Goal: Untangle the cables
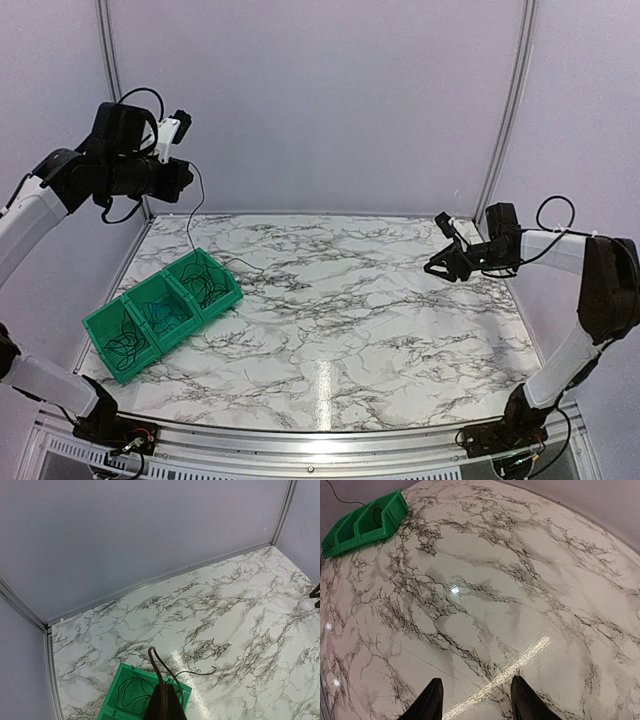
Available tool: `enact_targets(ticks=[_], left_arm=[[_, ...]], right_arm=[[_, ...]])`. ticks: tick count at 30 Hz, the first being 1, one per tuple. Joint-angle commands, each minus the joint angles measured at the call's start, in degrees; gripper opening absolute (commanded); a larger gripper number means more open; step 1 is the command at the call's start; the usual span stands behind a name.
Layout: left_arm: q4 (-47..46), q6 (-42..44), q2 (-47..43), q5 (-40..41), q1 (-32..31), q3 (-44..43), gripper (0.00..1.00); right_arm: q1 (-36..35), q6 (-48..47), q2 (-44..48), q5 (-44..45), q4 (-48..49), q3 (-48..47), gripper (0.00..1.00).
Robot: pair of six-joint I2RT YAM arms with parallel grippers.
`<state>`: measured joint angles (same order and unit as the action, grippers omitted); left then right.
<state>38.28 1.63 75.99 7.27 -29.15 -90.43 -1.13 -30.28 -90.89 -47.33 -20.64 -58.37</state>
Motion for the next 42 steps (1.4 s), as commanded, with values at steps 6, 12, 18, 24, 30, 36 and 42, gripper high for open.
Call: enact_targets(ticks=[6, 12, 18, 24, 30, 36, 42], left_arm=[[-0.72, 0.64, -1.39, 10.20, 0.10, 5.85, 0.00], [-2.25, 6.36, 4.09, 22.66, 0.72, 3.16, 0.00], [-3.67, 6.95, 9.90, 29.49, 1.88, 1.27, 0.00], [-7.28, 4.05, 11.57, 25.31, 2.30, 5.02, 0.00], [-15.54, -1.22, 11.34, 17.37, 2.34, 14.34, 0.00], [-22.66, -5.31, 12.72, 15.70, 2.34, 21.21, 0.00], [-25.85, -6.44, 15.66, 14.52, 2.99, 22.84, 0.00]], right_arm=[[-0.64, -0.84, -0.81, -0.06, -0.97, -2.45, 0.47], [-0.81, -1.22, -0.84, -0.13, -1.24, -2.50, 0.47], [-0.80, -1.77, -0.17, 0.38, -1.59, -2.45, 0.47], [-0.77, -2.43, -0.72, 0.41, -2.36, -2.77, 0.47], [-0.88, -3.13, -1.94, 0.40, -3.78, -3.48, 0.47], [-1.02, -3.27, -2.16, 0.71, -3.83, -3.51, 0.47], [-1.53, -3.67, -2.83, 1.01, -4.44, -3.84, 0.47]])
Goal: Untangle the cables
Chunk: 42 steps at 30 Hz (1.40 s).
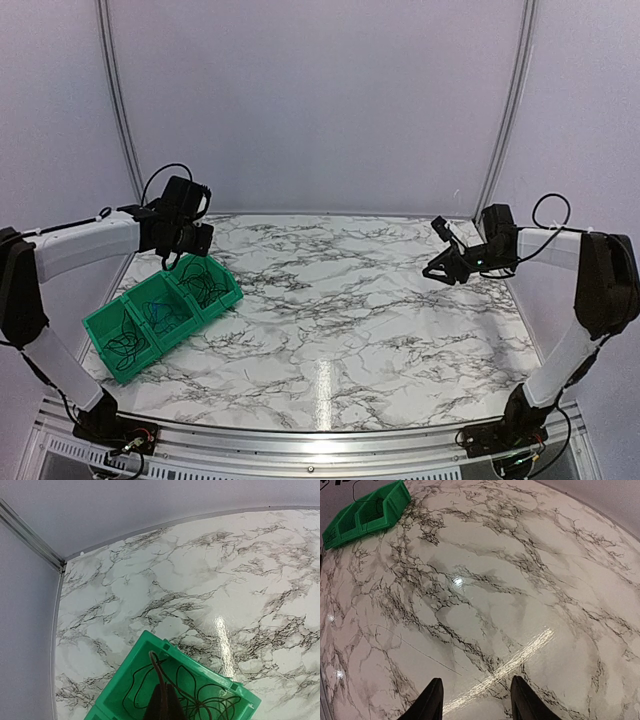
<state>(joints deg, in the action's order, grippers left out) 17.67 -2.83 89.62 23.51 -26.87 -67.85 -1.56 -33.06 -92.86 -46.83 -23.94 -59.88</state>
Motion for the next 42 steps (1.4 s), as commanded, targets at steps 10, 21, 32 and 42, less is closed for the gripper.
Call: enact_targets(ticks=[10, 21, 32, 42], left_arm=[[3.59, -8.41, 8.75, -11.02, 6.26, -2.67, 0.00], [4.70, -9.48, 14.21, -16.97, 7.86, -4.07, 0.00], [8.54, -11.58, 15.27, -23.20, 10.16, -7.02, 0.28], [10.85, -13.35, 3.64, -21.33, 9.93, -4.76, 0.49]], right_arm=[[-2.19, -1.97, -1.39, 1.71, -2.04, -2.68, 0.47], [-5.35, -3.61, -3.20, 4.23, -3.73, -3.67, 0.47], [-5.62, -4.09, -3.27, 5.28, -3.98, -3.76, 0.47], [-6.50, -4.44, -4.03, 5.93, -4.48, -4.08, 0.47]])
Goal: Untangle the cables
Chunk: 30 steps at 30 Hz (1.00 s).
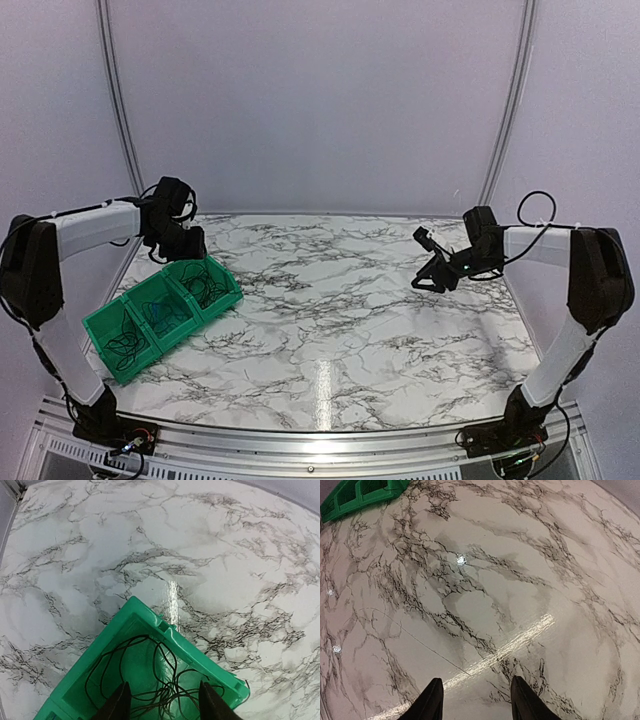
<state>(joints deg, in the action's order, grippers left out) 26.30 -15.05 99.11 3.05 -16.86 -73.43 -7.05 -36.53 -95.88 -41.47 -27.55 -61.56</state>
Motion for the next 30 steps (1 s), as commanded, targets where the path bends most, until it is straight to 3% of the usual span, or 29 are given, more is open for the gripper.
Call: enact_targets(ticks=[1, 9, 16, 26, 30], left_arm=[[2.10, -1.34, -7.04, -2.17, -0.40, 1.56, 0.50], [3.76, 1.60, -14.14, -4.33, -8.52, 8.55, 0.59], [6.52, 5.84, -10.72, 1.11, -11.83, 11.64, 0.59], [7.09, 9.72, -3.68, 4.62, -12.25, 8.80, 0.47], [7.10, 10.20, -1.43, 5.13, -12.23, 7.09, 0.28]], right_arm=[[-1.02, -0.98, -1.13, 0.68, -0.85, -2.42, 0.47], [-1.61, -1.30, -2.09, 1.30, -1.53, -2.93, 0.47], [-2.99, -1.47, -3.25, 1.81, -2.00, -3.38, 0.47], [-3.33, -1.64, -3.09, 2.45, -2.17, -3.39, 0.47], [-3.33, -1.72, -3.09, 2.75, -2.25, -3.39, 0.47]])
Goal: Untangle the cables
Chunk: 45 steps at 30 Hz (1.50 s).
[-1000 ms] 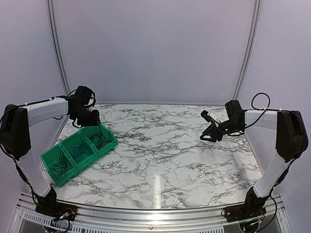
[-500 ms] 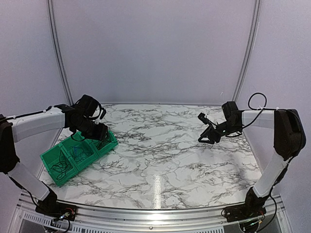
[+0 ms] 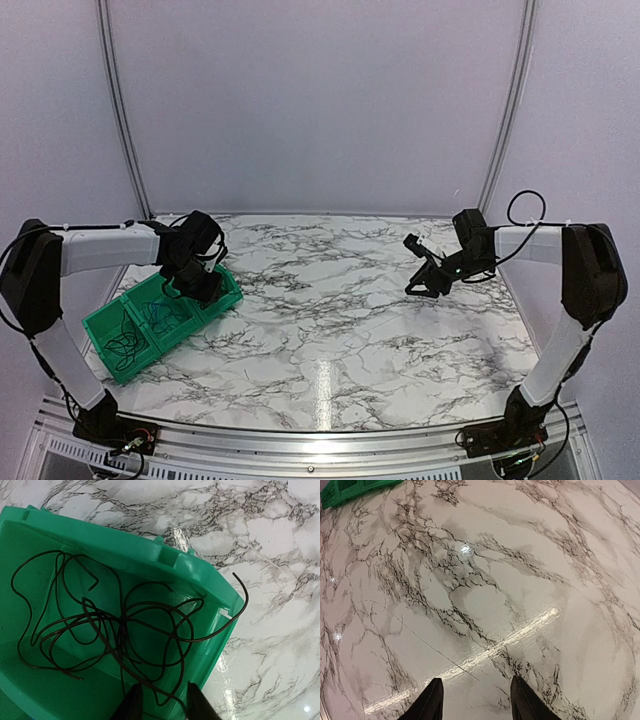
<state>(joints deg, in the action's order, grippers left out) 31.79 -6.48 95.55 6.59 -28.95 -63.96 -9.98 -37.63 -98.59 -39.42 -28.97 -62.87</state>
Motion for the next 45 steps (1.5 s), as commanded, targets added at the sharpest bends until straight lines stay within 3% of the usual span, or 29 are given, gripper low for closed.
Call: enact_targets(ticks=[1, 9, 20, 34, 45], left_arm=[[1.61, 1.64, 2.30, 1.97, -0.14, -2.80, 0.22], [2.33, 2.52, 2.18, 7.28, -0.08, -4.51, 0.00], [6.50, 10.74, 4.16, 20.81, 2.00, -6.82, 0.00], [5.16, 9.23, 4.24, 18.92, 4.90, -7.40, 0.00], [2.44, 7.83, 8.84, 8.56, 5.18, -12.38, 0.00]], right_arm=[[-0.44, -0.65, -0.38, 0.74, -0.83, -2.08, 0.47], [-0.38, -0.81, -0.64, 0.84, -1.01, -2.12, 0.47], [-0.39, -0.87, -0.40, 1.42, -1.22, -2.16, 0.47], [-0.40, -0.96, -0.40, 1.58, -1.52, -2.26, 0.47], [-0.40, -0.97, -0.24, 1.88, -1.70, -2.43, 0.47]])
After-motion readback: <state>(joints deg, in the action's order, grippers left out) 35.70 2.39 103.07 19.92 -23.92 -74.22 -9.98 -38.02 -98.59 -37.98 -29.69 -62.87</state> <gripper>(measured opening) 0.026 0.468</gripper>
